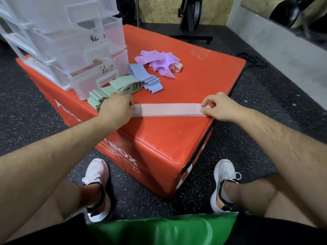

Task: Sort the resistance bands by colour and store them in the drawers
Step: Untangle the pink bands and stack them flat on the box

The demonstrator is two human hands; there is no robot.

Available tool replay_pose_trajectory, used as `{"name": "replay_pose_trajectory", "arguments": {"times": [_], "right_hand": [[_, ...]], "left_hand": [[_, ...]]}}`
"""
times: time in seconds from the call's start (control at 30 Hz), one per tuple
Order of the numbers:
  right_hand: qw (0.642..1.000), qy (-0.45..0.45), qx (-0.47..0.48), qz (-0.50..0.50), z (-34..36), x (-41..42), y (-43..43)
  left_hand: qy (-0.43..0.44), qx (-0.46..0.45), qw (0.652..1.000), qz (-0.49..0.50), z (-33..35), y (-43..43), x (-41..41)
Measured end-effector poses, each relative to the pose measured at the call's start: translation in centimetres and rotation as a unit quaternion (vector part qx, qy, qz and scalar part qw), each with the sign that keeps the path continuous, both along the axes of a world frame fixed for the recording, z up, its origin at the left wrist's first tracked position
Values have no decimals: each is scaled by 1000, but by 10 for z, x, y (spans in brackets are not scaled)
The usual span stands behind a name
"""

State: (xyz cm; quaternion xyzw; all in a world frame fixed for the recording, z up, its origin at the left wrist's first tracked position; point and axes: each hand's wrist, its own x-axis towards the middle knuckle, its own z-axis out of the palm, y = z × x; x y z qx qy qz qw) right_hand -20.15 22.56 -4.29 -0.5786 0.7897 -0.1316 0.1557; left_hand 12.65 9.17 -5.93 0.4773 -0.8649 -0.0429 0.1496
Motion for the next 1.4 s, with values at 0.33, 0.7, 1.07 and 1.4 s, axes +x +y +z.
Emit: {"name": "replay_pose_trajectory", "arguments": {"times": [0.33,0.7,1.07,1.4], "right_hand": [[996,5,-81,27,15,23,-51],[996,-36,-75,-12,3,25,-179],[991,-83,-13,-107,-11,15,-221],[967,-91,-235,-20,47,11,-170]], "left_hand": [[58,-27,996,-55,28,-13,-57],[49,37,996,-71,36,-68,-159],[52,48,997,-26,37,-81,-182],[92,-5,995,-50,58,-60,-160]]}}
